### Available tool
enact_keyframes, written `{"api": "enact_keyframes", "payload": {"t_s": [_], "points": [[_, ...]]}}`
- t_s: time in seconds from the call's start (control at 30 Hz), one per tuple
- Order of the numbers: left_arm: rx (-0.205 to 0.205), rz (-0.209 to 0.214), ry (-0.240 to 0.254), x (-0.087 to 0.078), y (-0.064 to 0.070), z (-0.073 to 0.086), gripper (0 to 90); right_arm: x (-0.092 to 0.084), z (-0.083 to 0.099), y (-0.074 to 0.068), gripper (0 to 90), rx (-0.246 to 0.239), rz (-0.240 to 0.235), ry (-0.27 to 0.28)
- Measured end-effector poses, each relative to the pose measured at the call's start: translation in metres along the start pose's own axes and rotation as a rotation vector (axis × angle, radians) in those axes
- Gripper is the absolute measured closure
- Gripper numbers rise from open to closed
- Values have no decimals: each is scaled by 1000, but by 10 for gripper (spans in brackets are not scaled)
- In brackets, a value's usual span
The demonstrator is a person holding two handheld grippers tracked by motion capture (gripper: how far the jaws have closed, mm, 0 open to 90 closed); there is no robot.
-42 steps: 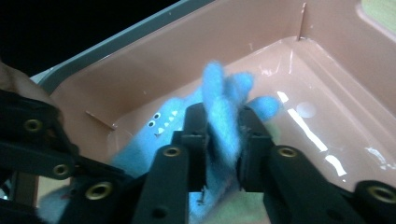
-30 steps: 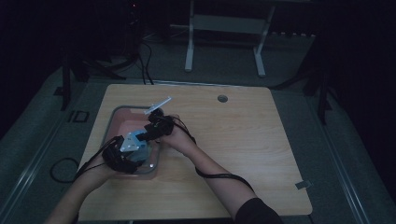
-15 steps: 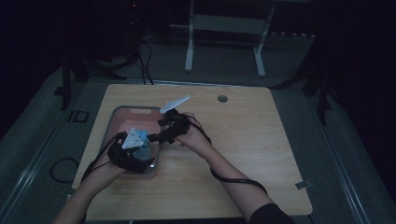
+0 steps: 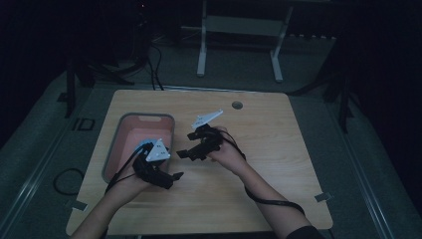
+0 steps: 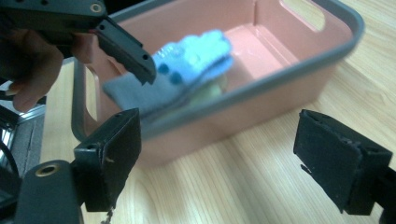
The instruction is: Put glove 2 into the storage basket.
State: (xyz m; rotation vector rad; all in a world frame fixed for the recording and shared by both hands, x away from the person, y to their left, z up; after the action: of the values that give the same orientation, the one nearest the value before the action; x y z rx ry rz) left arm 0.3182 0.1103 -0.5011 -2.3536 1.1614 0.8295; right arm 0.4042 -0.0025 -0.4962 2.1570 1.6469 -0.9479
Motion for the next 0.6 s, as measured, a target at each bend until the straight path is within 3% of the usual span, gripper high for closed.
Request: {"api": "enact_keyframes", "payload": {"t_s": [0.23,0.3,0.6], "points": [[41,17,0,12,14,-9,78,-13,22,11,144,17,10,-17],[26,40,10,16,18,-11,78,-16,28,14,144,9,23,-26],[36,115,19,37,40,-20,78,-29,55,23,141,15,51,-42]]}}
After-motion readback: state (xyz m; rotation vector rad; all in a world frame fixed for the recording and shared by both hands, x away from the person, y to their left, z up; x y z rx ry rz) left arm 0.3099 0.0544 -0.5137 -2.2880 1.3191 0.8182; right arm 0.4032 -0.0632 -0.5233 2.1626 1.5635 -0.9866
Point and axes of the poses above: each handheld gripper's, and its own axes: x roughly forward along the jaws, z roughly out of its underside, y roughly to its right, the point moved 6 cm from there along x, roughly forward along the jaws, and after that the axes turned 1 degree about z, right-handed, at the moved point
